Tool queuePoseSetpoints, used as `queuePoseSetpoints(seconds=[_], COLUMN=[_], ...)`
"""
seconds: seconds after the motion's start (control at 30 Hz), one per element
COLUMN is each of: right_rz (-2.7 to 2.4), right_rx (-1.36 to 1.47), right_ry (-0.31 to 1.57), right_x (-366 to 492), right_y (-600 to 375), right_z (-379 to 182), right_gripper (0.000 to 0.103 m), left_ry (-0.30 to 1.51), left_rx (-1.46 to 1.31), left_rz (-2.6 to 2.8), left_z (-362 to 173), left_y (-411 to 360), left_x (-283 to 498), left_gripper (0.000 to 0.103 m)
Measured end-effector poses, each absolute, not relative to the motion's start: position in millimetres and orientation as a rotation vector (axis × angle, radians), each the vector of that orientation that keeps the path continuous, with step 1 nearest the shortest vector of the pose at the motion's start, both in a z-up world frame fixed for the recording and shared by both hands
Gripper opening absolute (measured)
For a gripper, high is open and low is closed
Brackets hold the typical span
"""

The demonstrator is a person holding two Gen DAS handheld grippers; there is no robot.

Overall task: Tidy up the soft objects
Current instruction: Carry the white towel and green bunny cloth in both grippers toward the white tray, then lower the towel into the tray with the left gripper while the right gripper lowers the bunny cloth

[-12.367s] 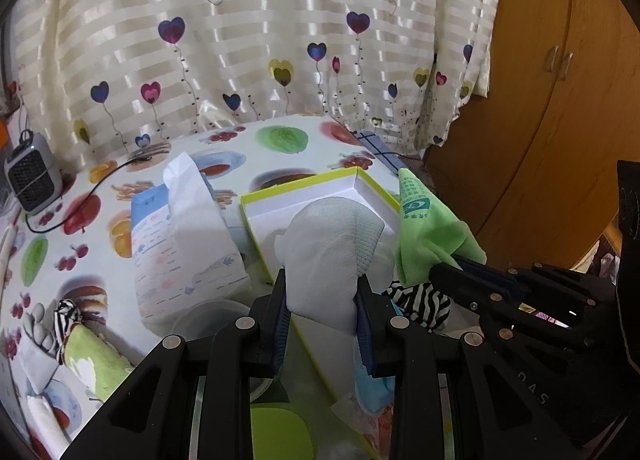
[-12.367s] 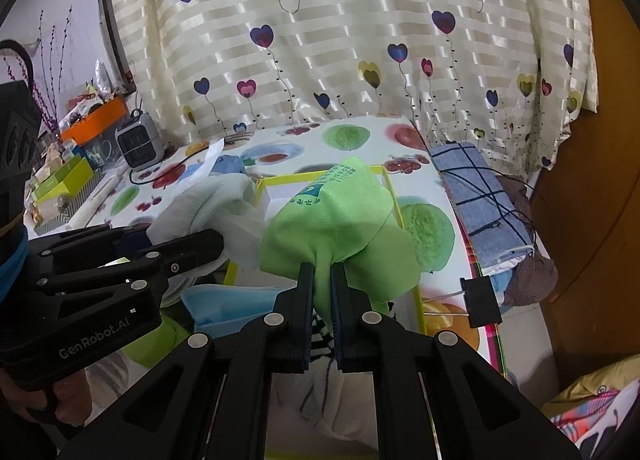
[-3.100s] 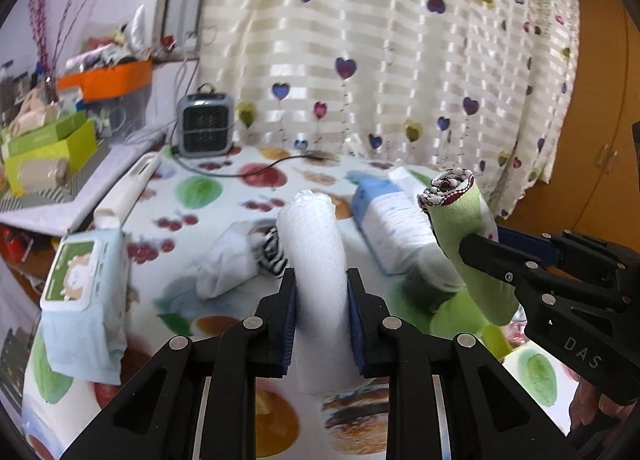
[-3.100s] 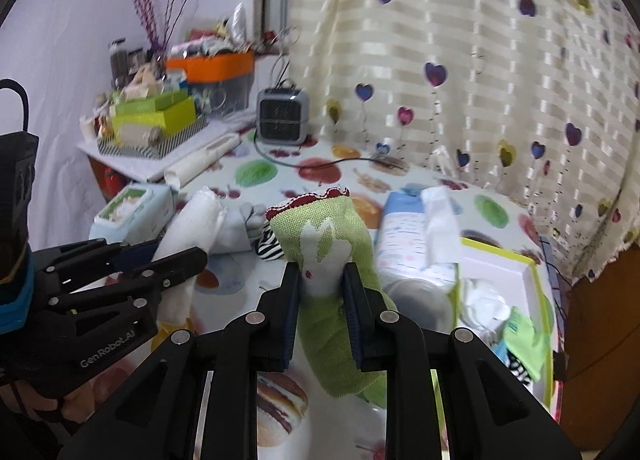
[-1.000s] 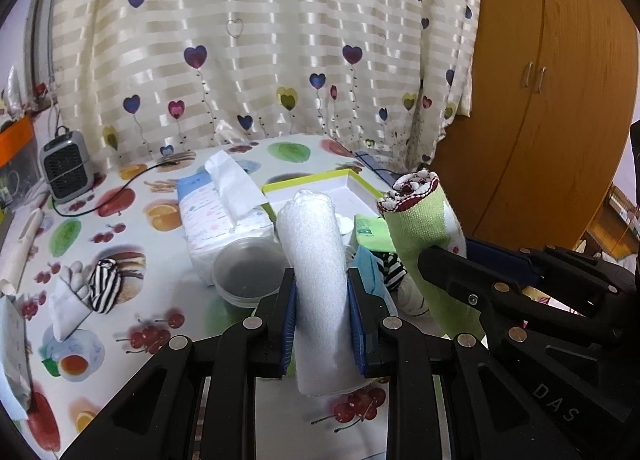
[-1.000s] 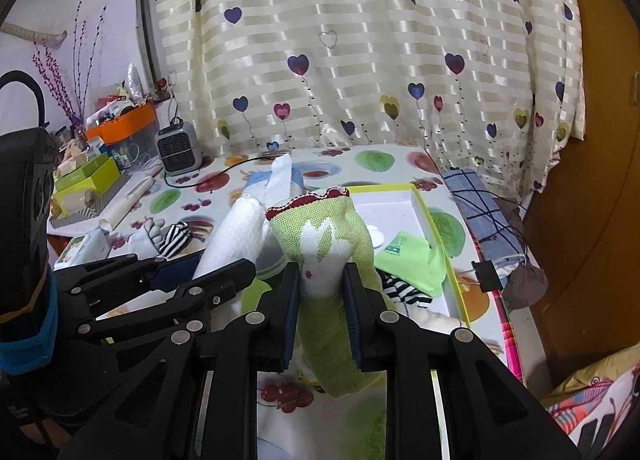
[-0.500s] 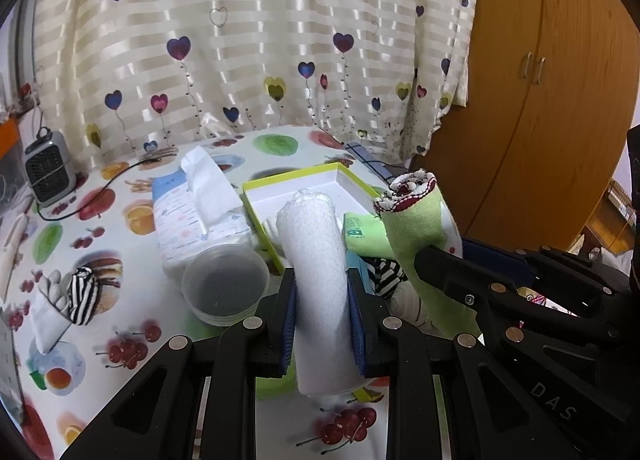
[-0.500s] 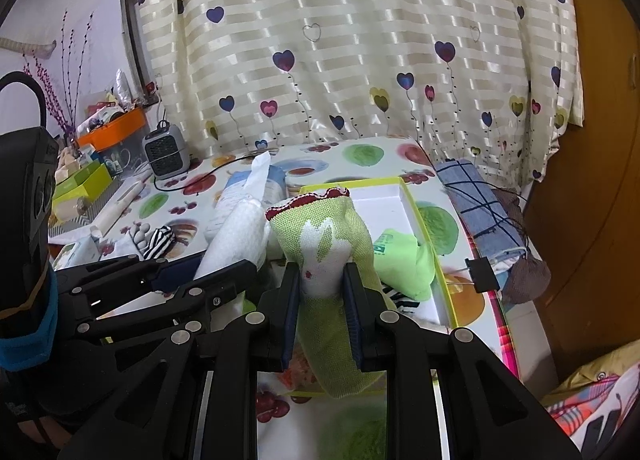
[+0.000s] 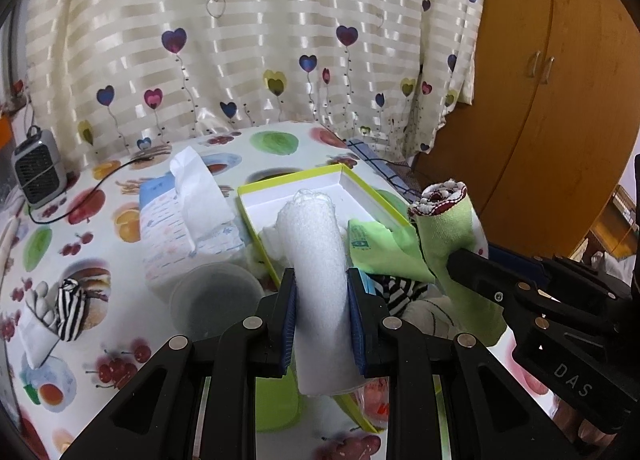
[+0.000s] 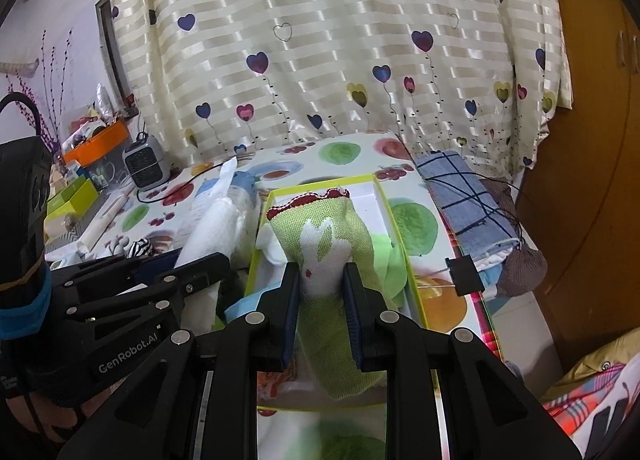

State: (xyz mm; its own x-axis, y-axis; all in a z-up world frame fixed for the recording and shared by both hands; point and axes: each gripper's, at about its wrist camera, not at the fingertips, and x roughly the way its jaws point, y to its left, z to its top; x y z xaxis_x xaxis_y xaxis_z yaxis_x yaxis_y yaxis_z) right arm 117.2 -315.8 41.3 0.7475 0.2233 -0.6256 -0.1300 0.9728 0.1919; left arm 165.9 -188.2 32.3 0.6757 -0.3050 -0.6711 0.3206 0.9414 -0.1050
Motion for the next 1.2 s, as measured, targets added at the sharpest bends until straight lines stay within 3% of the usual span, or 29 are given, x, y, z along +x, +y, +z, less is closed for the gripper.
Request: queuePoseSetpoints(seconds=[0.43, 0.77, 1.2], right_rz=[0.185, 0.186, 0.199], right_rx=[0.172, 0.167, 0.144], right_ry=[0.685, 0.710, 0.747], right_x=[136.3, 152.6, 176.8], right_y=[-328.5, -329.8, -324.3], right_z=[40.4, 33.0, 18.7], right_gripper=[0.022, 0.022, 0.022], left_ry=[0.789, 0.839, 0.787], left_rx=[0.018, -0.027, -0.083], left_rz=[-0.370, -0.389, -0.380], left_z=[20.2, 4.9, 20.4], left_y=[-199.3, -201.0, -185.5], left_x=[193.8, 214.1, 206.5], left_gripper=[0.022, 0.034, 0.035])
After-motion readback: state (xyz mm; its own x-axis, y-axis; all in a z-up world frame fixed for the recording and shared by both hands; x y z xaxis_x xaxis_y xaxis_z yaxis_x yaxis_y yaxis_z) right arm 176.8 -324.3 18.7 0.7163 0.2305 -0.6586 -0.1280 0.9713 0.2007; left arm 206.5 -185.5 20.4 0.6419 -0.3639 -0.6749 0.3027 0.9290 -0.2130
